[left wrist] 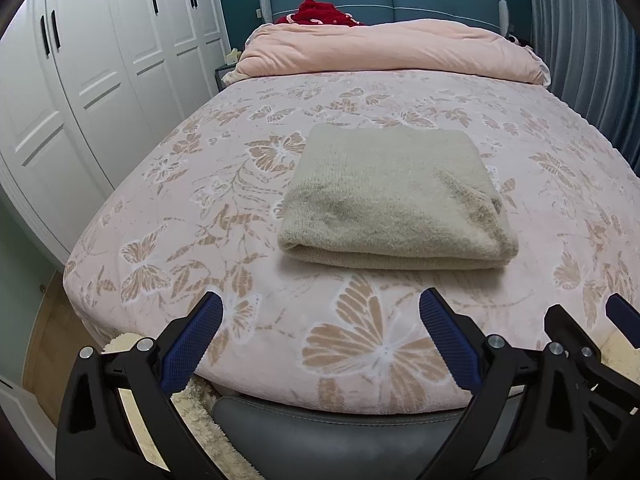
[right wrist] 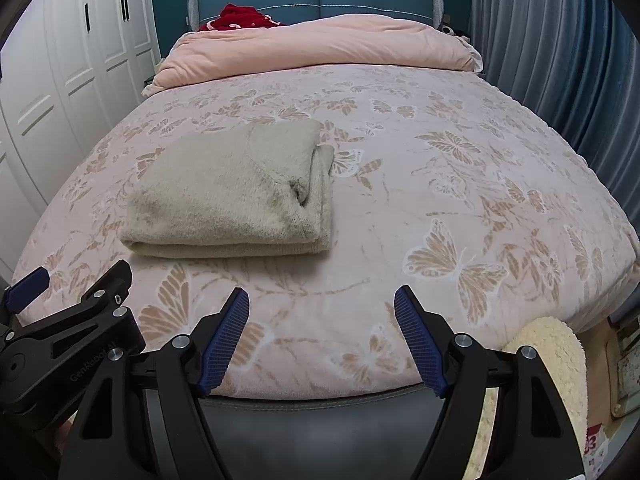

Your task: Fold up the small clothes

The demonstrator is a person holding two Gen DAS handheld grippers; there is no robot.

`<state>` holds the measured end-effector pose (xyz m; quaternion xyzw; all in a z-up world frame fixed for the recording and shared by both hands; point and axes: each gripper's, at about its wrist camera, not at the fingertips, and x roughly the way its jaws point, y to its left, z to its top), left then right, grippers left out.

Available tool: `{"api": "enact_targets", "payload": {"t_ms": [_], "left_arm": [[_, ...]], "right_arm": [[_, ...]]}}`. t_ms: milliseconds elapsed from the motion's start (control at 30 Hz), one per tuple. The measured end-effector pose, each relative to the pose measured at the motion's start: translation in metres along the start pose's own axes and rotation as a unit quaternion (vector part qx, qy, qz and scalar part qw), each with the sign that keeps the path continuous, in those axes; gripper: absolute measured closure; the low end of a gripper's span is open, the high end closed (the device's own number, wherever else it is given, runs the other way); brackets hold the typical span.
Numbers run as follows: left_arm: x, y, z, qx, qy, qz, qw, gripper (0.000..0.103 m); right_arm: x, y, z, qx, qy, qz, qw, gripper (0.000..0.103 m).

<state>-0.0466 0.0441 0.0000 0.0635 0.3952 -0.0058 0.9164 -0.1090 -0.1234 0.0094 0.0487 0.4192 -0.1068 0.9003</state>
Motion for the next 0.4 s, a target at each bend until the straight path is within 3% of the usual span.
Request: {"api": "enact_targets", "payload": {"t_ms": [400], "left_arm": [[0.0005, -0.0015, 0.0011, 0.001, 0.001, -0.005, 1.0, 0.011]], "right_arm": [[-0.0014, 0.002, -0.0018, 0.004, 0.0, -0.005, 1.0, 0.03]]}}
